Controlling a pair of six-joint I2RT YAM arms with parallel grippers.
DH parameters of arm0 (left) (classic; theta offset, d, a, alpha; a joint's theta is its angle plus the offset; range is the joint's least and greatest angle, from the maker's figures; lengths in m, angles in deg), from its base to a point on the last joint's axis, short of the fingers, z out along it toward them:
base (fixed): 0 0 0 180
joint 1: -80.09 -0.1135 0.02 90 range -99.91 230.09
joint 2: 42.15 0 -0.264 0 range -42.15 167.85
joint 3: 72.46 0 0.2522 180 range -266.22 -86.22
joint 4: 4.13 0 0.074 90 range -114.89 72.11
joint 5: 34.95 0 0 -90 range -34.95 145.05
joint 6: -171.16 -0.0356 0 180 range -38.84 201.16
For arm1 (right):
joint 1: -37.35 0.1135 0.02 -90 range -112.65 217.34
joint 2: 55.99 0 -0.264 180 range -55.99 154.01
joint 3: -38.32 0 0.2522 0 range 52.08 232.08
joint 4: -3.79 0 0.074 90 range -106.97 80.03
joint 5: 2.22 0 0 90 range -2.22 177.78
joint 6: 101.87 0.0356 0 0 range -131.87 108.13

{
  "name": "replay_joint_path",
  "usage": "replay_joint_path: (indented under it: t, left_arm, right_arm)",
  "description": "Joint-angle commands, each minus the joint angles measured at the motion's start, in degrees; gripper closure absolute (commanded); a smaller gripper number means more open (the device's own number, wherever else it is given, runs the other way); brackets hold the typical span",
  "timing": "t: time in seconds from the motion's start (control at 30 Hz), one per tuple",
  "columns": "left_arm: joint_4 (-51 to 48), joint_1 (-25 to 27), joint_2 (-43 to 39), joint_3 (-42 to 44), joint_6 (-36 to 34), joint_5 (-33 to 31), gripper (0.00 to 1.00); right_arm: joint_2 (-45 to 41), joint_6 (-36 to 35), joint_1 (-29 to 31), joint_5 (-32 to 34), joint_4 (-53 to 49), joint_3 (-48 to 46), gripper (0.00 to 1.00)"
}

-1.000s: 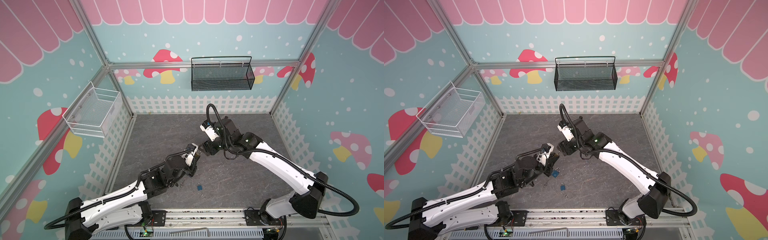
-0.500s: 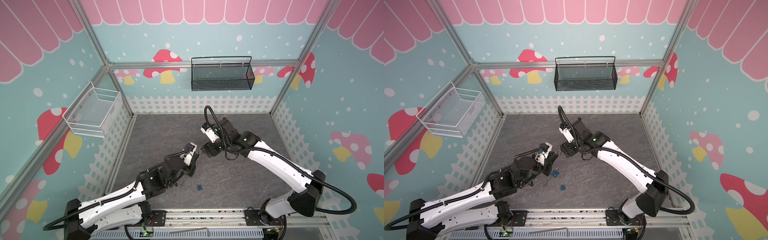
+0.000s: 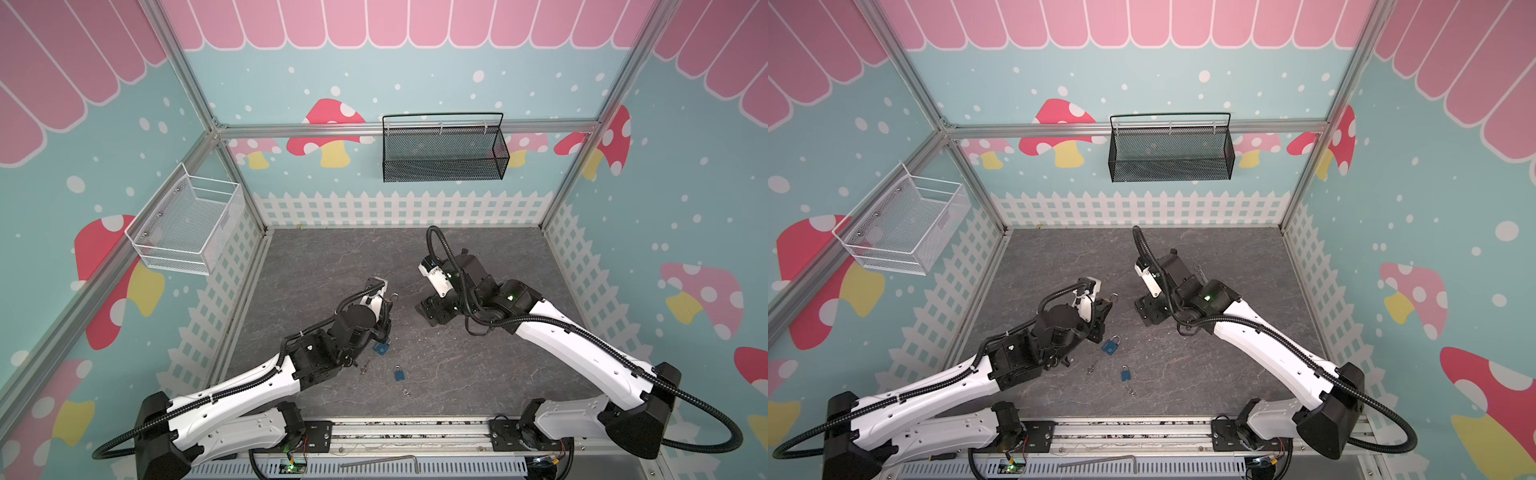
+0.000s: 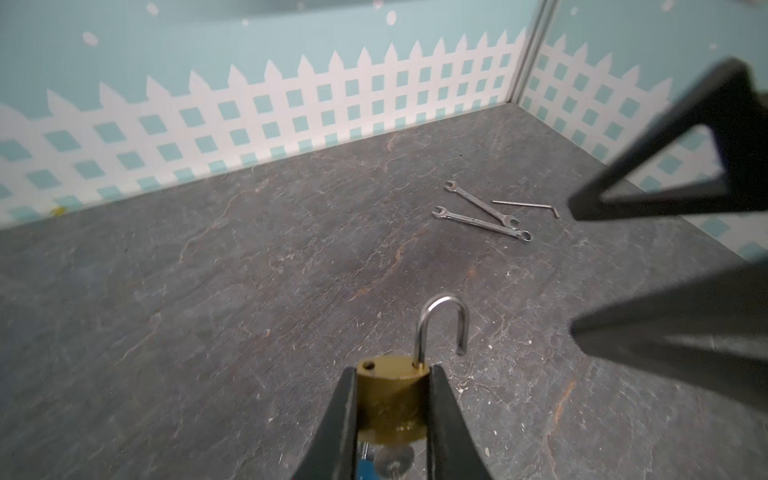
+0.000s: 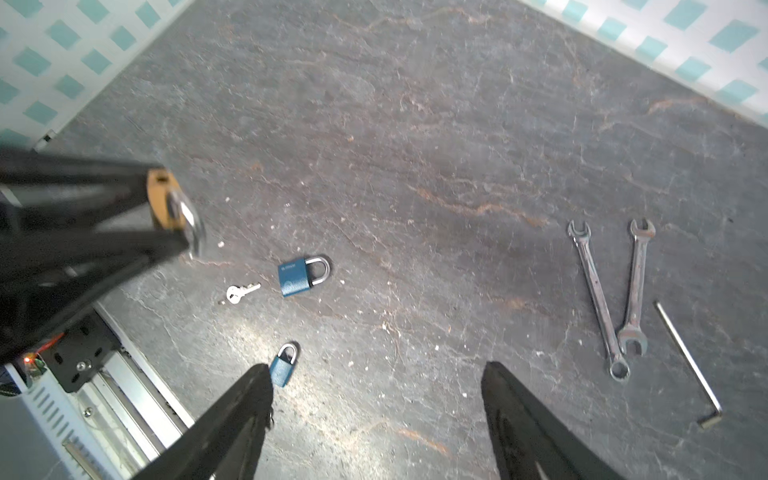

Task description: Unlock with the key

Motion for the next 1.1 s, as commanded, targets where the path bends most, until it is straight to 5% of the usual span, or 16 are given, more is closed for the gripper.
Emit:
replay_joint_path:
  t: [0.0, 0.33, 1.07]
  left_arm:
    - [-9.34, -2.62, 4.44, -4.13, 13.05, -0.69, 1.0]
    - [-17.01, -10.52, 22.68, -11.16, 26.47, 7.68, 1.0]
    - [-18.64, -20.38, 47.2, -24.53, 25.72, 11.29, 1.0]
  right_arm:
    - [-3.04, 4.47, -0.38, -0.29, 4.34, -6.57, 0.17]
    - [-8.68, 14.54, -0.8, -7.68, 17.64, -23.71, 0.17]
    - [-11.14, 17.74, -1.04, -11.56, 26.2, -31.48, 0.17]
